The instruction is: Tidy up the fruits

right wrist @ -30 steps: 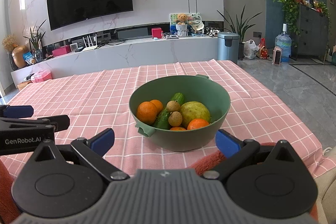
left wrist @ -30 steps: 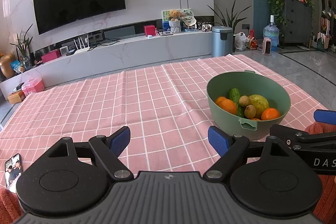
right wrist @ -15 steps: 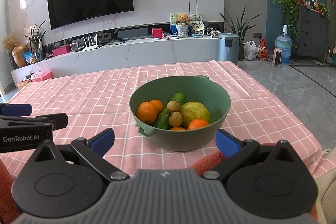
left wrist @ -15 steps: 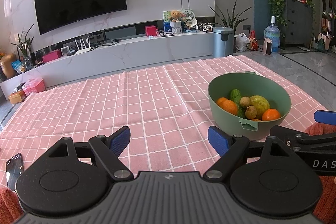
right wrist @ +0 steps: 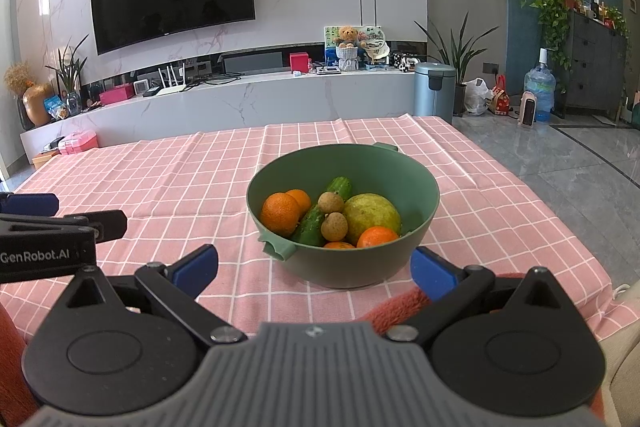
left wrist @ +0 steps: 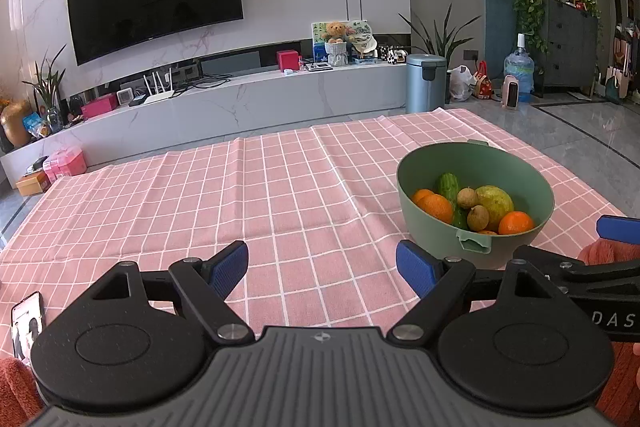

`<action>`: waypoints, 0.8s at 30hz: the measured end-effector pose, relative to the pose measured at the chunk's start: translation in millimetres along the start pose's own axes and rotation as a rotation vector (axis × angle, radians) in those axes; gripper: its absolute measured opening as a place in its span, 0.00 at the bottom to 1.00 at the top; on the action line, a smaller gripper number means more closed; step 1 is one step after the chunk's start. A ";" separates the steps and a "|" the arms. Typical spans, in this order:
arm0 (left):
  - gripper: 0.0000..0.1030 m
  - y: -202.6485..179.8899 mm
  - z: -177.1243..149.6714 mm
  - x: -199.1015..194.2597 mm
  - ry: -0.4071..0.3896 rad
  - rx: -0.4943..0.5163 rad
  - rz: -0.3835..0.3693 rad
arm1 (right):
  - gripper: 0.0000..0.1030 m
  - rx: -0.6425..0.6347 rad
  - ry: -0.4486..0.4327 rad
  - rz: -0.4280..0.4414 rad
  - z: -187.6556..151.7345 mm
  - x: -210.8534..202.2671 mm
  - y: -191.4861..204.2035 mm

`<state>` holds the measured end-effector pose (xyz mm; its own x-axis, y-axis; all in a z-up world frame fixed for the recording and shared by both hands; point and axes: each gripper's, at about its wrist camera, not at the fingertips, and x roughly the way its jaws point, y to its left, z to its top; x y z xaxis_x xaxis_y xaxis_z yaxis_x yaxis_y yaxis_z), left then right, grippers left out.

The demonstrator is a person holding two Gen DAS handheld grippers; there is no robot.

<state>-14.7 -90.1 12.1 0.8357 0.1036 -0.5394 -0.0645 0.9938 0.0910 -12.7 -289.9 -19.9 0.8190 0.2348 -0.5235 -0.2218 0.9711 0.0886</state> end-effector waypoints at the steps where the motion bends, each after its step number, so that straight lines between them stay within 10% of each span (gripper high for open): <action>1: 0.95 0.0 -0.4 0.0 0.001 0.000 0.000 | 0.96 -0.001 0.000 0.000 -0.1 0.1 0.5; 24: 0.95 -1.5 2.0 -6.7 -0.009 -0.011 0.004 | 0.96 -0.025 0.011 -0.008 -0.8 1.9 2.3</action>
<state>-19.1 -92.4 17.2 0.8404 0.1073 -0.5312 -0.0740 0.9937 0.0836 -12.0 -287.3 -21.4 0.8147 0.2267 -0.5337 -0.2290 0.9714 0.0631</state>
